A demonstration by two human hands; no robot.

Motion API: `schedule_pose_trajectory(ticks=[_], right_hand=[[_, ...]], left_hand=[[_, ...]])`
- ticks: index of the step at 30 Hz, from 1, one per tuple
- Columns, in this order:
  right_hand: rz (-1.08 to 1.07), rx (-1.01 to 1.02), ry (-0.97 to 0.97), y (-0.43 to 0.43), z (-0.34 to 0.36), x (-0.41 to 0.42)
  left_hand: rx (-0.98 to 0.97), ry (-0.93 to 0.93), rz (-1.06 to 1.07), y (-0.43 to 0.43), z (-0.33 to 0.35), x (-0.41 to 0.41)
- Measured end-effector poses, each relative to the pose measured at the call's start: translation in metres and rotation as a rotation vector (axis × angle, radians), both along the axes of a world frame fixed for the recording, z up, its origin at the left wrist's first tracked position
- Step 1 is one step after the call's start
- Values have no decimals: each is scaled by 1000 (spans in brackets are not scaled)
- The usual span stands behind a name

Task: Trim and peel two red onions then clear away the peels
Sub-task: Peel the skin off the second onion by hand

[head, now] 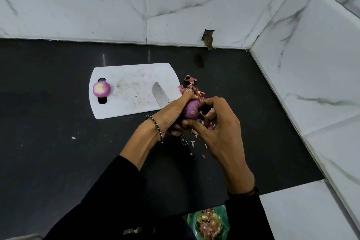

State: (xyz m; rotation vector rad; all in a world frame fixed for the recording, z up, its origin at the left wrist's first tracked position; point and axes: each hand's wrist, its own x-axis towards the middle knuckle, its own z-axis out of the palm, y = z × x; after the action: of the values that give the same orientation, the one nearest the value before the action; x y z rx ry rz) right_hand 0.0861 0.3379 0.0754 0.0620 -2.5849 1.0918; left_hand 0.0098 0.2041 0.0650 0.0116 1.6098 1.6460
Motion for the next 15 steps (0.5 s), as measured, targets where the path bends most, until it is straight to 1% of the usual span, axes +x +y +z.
schedule_pose_trajectory(ticks=[5, 7, 11, 15], right_hand=[[31, 107, 2, 0, -6, 0], [18, 65, 9, -1, -9, 2], [-73, -117, -2, 0, -6, 5], [-49, -129, -9, 2, -2, 4]], left_hand=[[-48, 48, 34, 4, 0, 3], [-33, 29, 35, 5, 0, 3], [25, -23, 48, 5, 0, 3], [45, -34, 68, 10, 0, 4]])
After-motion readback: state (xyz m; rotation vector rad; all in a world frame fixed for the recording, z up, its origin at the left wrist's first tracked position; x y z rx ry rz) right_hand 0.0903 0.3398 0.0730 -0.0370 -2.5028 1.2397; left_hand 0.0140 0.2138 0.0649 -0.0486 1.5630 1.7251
